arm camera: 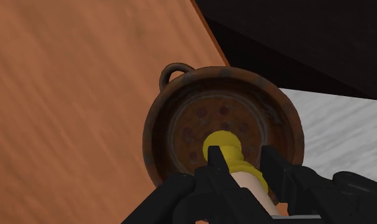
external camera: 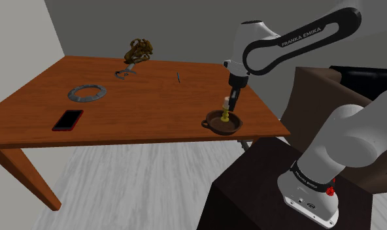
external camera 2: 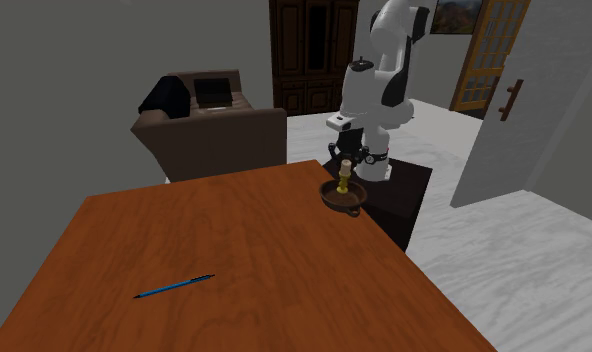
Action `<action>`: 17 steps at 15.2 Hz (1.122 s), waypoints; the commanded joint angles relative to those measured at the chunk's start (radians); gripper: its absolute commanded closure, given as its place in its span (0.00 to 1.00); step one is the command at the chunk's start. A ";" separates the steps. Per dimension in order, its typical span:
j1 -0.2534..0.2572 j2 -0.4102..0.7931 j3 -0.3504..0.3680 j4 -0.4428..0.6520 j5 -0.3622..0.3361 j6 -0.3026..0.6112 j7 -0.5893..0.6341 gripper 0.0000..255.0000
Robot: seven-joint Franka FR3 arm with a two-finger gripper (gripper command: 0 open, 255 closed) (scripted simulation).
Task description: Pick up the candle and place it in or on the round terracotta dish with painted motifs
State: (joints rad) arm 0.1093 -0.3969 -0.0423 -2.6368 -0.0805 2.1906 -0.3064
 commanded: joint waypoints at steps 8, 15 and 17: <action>0.000 0.000 0.000 0.000 0.000 0.000 0.000 0.00; 0.005 -0.059 0.006 0.086 0.008 -0.146 -0.003 0.00; 0.005 -0.059 0.006 0.087 0.008 -0.146 -0.003 0.00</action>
State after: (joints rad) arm 0.1138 -0.4561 -0.0363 -2.5508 -0.0726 2.0455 -0.3090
